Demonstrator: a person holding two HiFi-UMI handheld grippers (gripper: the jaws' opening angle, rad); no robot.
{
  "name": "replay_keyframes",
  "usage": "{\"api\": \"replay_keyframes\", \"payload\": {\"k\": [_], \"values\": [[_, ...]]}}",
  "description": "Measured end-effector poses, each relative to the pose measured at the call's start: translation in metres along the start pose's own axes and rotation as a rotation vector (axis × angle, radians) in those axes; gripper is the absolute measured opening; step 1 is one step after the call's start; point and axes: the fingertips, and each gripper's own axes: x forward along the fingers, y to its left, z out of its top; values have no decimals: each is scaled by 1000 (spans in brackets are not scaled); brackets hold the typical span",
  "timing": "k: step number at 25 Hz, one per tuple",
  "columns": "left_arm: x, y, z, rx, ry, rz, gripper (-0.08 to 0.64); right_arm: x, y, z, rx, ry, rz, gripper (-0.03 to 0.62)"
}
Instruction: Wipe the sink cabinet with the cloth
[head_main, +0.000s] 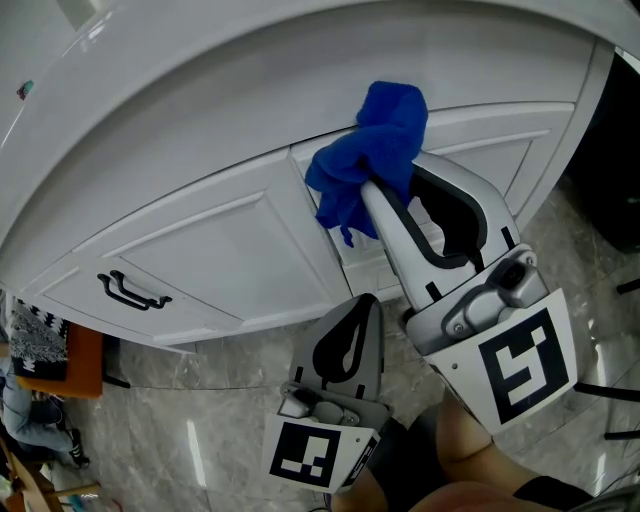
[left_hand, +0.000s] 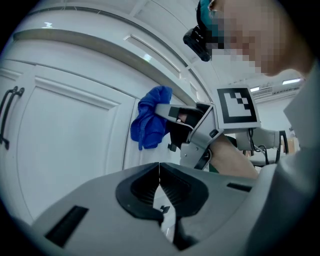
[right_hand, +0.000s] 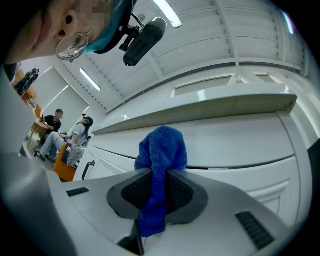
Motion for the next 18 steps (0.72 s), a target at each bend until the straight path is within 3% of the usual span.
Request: {"api": "replay_keyframes", "payload": {"k": [5, 18], "values": [[-1, -5, -2, 44, 20, -19, 6, -3, -8, 8, -32, -40, 11, 75], [-2, -5, 0, 45, 15, -1, 6, -10, -21, 6, -39, -25, -21, 75]]}}
